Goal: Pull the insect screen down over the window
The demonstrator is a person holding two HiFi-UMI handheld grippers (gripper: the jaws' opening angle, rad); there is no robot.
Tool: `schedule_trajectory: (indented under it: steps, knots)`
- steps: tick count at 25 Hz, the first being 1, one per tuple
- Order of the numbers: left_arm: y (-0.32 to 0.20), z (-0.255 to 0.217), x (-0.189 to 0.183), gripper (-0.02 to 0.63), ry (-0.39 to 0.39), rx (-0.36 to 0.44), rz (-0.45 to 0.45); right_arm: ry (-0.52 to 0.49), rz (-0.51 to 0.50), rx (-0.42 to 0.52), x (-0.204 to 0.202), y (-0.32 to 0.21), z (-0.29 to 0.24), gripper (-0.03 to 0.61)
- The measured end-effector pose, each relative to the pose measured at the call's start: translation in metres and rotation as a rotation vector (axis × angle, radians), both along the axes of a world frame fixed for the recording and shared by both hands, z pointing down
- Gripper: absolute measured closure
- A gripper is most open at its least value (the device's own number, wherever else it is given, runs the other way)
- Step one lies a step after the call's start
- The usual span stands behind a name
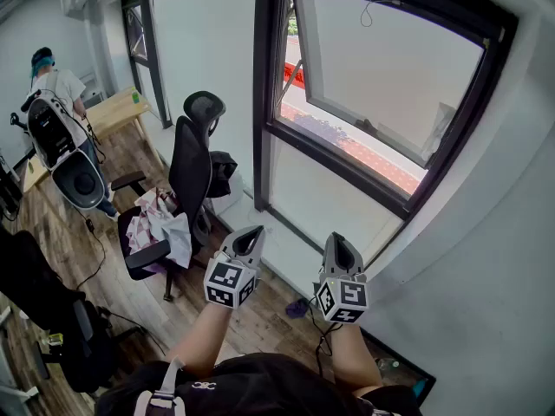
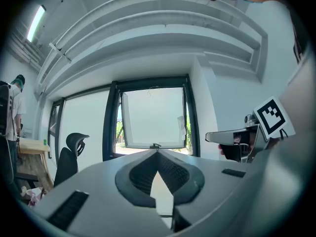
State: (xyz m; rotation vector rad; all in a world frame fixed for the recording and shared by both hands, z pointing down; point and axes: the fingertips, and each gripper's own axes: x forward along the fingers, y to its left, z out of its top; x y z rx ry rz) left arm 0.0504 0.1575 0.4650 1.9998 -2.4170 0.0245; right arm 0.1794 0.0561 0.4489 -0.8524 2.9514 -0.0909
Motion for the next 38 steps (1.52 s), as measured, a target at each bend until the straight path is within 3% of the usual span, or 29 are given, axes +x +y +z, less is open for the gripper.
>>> schedule_trajectory:
  steps: [7, 23, 31, 38]
  knots:
    - [0.005, -0.002, 0.007, 0.603, 0.008, 0.011, -0.017, -0.008, -0.023, -0.02, 0.006, 0.006, 0.001, 0.575]
    - [-0.021, 0.003, 0.035, 0.603, -0.027, 0.026, -0.031, 0.006, -0.067, 0.041, 0.024, -0.014, 0.005, 0.574]
    - [-0.067, -0.002, 0.003, 0.603, -0.066, 0.055, -0.001, 0.004, -0.04, 0.07, -0.007, -0.056, 0.003, 0.574]
    - [-0.126, 0.003, -0.07, 0.603, -0.078, 0.065, 0.033, -0.012, -0.024, 0.067, -0.077, -0.112, 0.01, 0.574]
